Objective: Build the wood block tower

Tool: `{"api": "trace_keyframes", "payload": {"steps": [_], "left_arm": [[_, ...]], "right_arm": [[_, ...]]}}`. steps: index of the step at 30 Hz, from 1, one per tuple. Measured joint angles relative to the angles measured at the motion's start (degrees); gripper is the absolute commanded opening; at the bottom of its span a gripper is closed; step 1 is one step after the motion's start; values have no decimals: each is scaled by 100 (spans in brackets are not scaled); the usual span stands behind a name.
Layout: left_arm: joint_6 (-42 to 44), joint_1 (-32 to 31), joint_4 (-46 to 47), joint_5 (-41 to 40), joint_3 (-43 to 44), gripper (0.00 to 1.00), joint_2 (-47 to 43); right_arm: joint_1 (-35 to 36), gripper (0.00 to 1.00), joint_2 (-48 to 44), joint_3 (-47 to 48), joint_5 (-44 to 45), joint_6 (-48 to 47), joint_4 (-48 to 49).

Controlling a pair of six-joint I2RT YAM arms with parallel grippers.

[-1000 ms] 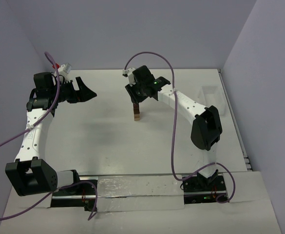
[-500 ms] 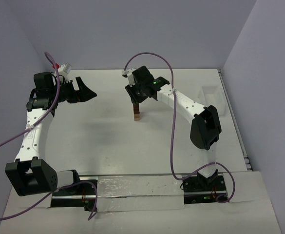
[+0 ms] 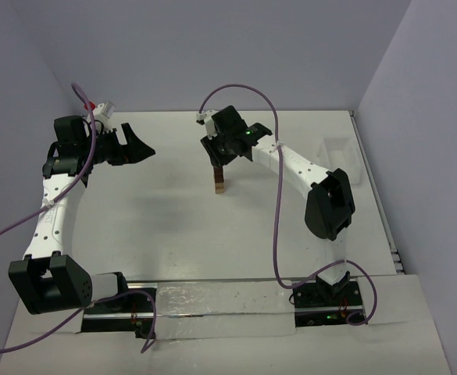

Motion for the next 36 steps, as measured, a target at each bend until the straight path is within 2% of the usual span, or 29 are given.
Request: {"api": "trace_keyframes", "payload": {"steps": [14, 36], "left_arm": [[-2, 0, 2, 39, 0, 99, 0], [-2, 0, 2, 41, 0, 99, 0]], "right_arm": [[0, 21, 2, 0, 0, -2, -43], [0, 23, 179, 76, 15, -20, -72]]}}
